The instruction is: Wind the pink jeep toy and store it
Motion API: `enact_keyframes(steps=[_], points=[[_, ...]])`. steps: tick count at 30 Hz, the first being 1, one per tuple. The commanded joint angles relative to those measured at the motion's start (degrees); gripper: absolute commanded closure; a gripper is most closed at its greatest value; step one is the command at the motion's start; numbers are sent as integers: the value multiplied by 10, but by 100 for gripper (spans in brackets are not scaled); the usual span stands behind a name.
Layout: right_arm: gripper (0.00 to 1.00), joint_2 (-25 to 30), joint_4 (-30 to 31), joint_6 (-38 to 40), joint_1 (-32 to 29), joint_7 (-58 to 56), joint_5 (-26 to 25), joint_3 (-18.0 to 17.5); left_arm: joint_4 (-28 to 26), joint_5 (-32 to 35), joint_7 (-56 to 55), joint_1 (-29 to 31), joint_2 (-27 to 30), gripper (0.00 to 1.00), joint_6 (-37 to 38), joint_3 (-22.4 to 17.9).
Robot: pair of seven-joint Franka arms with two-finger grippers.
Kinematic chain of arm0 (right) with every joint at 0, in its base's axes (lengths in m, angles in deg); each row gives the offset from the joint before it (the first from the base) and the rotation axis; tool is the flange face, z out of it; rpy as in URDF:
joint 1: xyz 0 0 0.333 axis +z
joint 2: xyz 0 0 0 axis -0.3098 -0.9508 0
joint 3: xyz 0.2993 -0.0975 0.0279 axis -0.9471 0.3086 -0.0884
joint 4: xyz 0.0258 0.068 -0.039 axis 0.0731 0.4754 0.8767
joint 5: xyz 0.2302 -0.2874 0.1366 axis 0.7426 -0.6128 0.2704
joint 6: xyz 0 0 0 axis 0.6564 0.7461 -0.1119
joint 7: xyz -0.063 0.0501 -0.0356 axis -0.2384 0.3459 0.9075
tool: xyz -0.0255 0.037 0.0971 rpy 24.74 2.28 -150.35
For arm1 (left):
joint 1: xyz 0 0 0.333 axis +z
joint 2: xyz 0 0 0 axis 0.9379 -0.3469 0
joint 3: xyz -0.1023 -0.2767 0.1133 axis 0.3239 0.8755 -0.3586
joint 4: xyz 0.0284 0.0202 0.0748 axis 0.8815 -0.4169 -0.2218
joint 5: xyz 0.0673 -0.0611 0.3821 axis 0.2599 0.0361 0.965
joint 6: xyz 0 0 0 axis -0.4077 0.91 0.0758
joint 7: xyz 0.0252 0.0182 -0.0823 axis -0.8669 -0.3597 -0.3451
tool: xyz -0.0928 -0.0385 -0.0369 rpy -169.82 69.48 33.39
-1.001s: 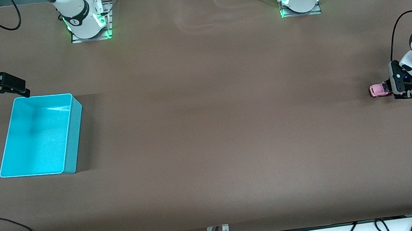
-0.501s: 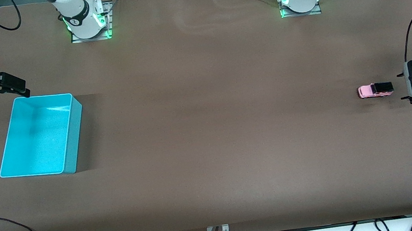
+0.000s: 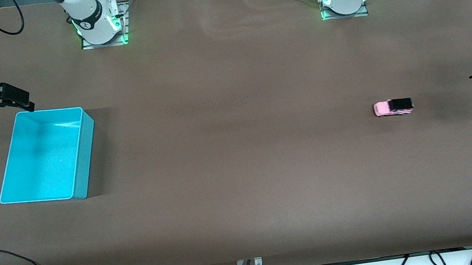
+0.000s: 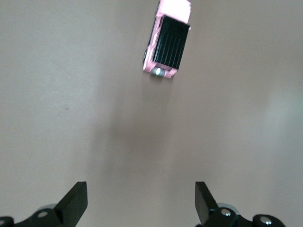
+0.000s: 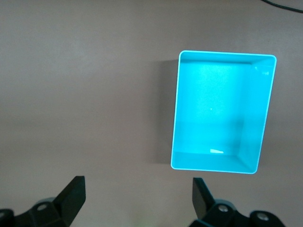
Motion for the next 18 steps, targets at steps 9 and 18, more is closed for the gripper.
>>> enact_keyframes(steps=[9,18], points=[[0,-2,-12,5,1,-3,-3,0,115,8,-196,-4,1,0,159,46],[0,-2,-12,5,1,-5,-3,0,164,8,-334,-4,2,0,239,81]])
